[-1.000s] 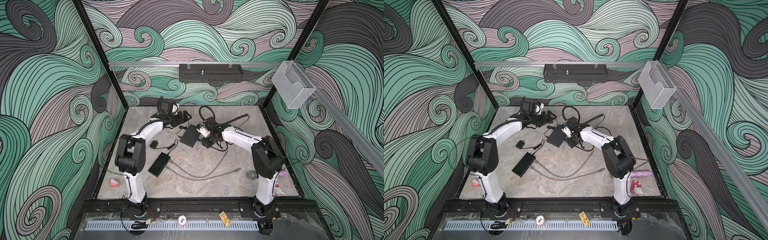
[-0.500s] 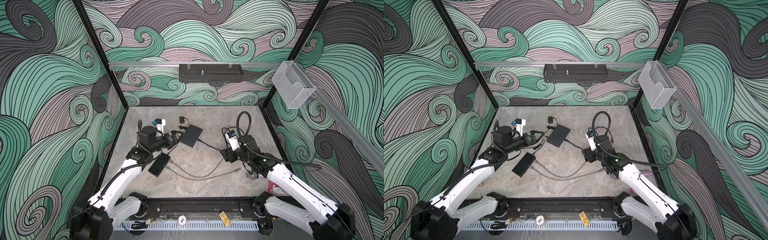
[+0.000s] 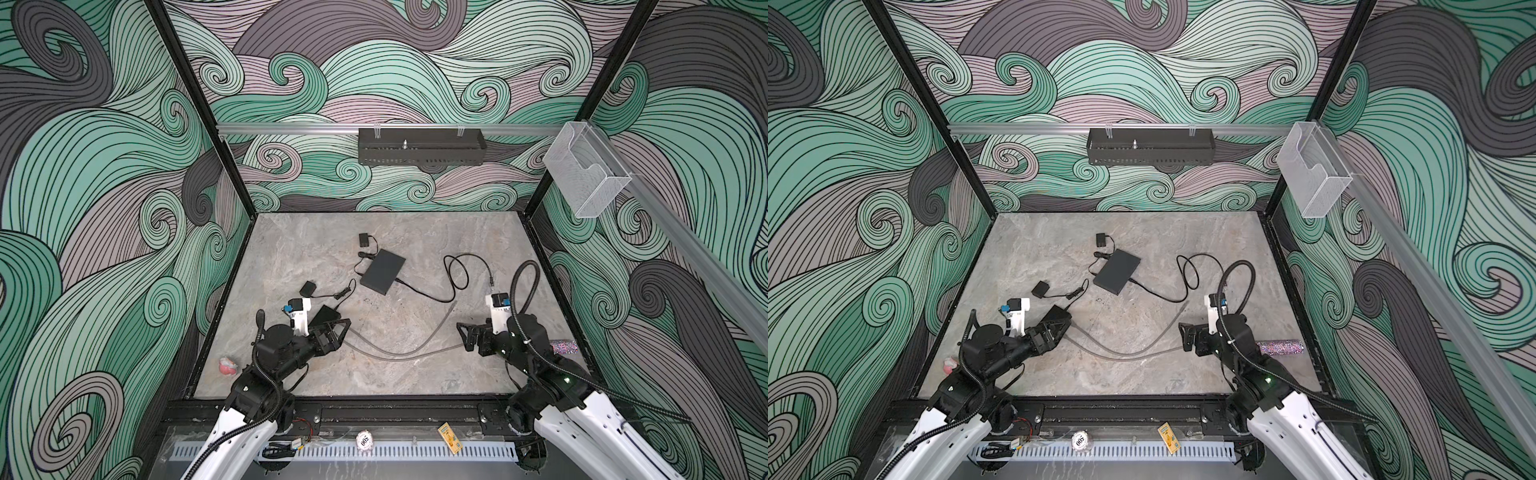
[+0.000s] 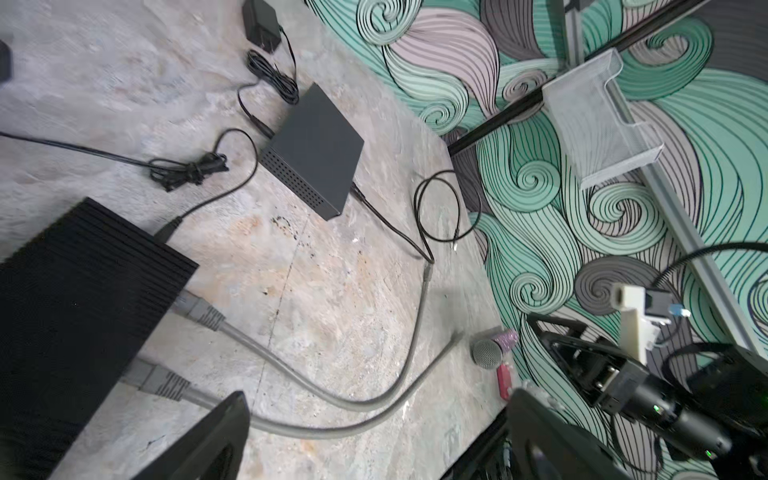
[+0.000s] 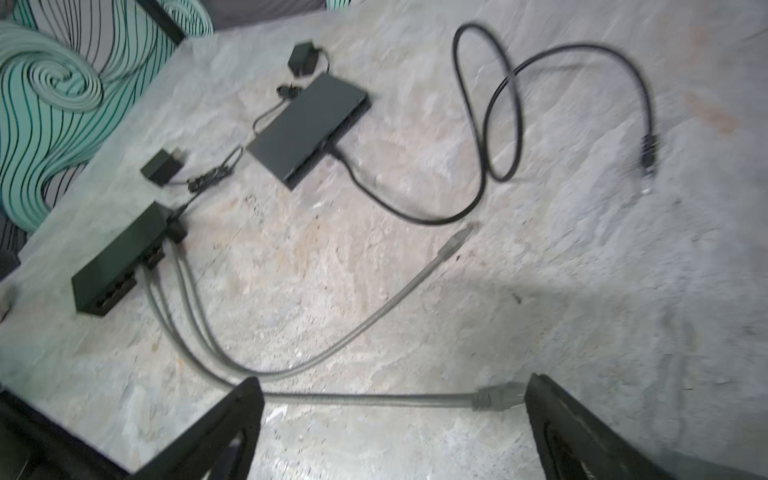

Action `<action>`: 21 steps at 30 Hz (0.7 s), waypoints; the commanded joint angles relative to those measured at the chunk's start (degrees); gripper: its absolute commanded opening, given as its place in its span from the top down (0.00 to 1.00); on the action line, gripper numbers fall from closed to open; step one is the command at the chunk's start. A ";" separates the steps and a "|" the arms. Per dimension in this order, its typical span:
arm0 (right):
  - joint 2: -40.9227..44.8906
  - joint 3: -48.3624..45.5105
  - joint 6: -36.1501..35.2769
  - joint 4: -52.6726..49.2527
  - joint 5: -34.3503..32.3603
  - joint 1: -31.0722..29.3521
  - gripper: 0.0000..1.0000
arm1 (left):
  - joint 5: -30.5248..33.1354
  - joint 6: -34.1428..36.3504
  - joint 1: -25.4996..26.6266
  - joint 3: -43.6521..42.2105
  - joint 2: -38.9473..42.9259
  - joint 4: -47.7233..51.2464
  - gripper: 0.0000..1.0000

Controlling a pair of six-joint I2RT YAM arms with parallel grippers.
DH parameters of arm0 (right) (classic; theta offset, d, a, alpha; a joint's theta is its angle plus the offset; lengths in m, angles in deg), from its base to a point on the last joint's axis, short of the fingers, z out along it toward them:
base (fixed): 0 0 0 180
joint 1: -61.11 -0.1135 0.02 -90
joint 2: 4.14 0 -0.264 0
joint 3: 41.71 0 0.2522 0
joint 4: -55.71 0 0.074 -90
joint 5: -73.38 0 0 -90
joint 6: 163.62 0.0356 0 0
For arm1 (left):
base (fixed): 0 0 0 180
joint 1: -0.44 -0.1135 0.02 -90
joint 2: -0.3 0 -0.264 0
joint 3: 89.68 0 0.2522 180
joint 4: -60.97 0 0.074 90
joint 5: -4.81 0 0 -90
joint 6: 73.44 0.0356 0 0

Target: Insert the plug into the switch port

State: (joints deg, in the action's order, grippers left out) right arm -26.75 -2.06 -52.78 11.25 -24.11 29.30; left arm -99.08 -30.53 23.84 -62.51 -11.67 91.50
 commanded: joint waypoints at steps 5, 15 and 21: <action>10.03 -3.48 -3.32 4.92 -18.56 0.17 0.01 | 14.40 17.66 0.20 -5.34 5.96 -11.27 0.01; 11.22 -15.08 -29.59 31.09 -29.94 0.19 0.01 | 33.34 25.99 0.07 -1.54 -13.19 -25.29 0.01; 9.36 -26.94 -38.51 53.07 -27.05 0.58 0.01 | 40.70 32.76 -0.02 0.01 -26.04 -34.62 0.01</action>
State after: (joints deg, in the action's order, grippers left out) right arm -16.71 -26.60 -83.73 49.04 -51.32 29.38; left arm -65.71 -2.71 23.86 -64.31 -34.49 62.76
